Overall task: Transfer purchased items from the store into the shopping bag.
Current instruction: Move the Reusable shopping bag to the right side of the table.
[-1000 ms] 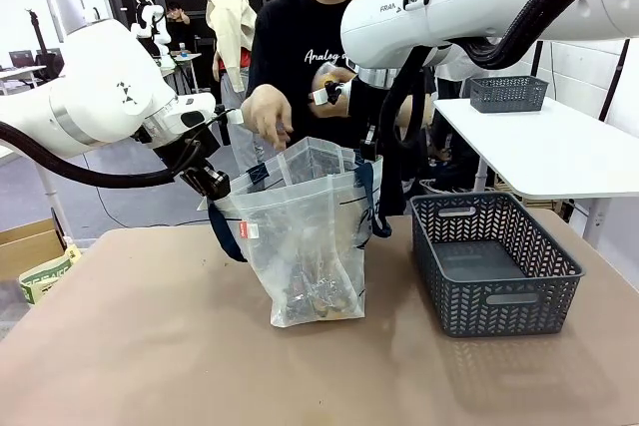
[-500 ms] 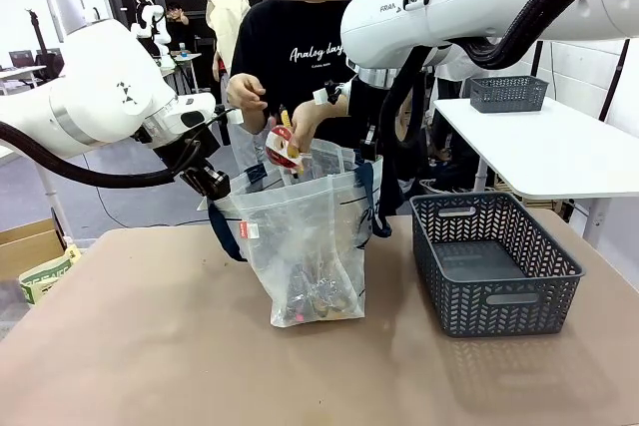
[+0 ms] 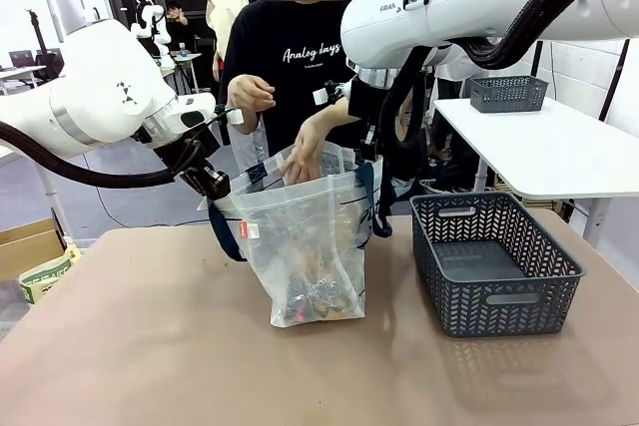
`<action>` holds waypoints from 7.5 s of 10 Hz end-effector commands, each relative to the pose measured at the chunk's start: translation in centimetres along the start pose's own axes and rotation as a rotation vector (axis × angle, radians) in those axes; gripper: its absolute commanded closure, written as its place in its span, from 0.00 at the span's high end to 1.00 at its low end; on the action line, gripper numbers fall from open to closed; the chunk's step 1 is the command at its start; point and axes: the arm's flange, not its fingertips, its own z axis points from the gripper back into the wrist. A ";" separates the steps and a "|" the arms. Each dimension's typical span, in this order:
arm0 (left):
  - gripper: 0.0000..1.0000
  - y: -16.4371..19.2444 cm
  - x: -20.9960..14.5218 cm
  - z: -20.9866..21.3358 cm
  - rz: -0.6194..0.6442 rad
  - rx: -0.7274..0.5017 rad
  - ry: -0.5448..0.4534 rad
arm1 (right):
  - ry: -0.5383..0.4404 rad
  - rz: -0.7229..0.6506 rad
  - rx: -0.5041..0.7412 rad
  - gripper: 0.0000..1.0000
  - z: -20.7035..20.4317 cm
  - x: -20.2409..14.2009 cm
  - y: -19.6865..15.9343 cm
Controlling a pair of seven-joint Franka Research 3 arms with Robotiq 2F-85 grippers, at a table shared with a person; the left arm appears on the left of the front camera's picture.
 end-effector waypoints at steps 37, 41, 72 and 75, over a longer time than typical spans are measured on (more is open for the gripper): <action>0.00 0.0 0.5 0.0 -0.022 -0.003 0.006 | 0.022 0.020 -0.003 0.00 -0.1 0.4 0.1; 0.00 -0.2 0.1 0.0 -0.005 -0.001 -0.001 | 0.005 0.007 -0.002 0.00 0.0 0.1 0.2; 0.00 -0.9 3.4 2.2 0.361 -0.009 -0.302 | -0.188 -0.341 0.086 0.00 0.9 1.3 -0.8; 0.00 -1.9 5.1 1.9 0.456 -0.021 -0.320 | -0.198 -0.483 0.143 0.00 1.0 2.3 -1.3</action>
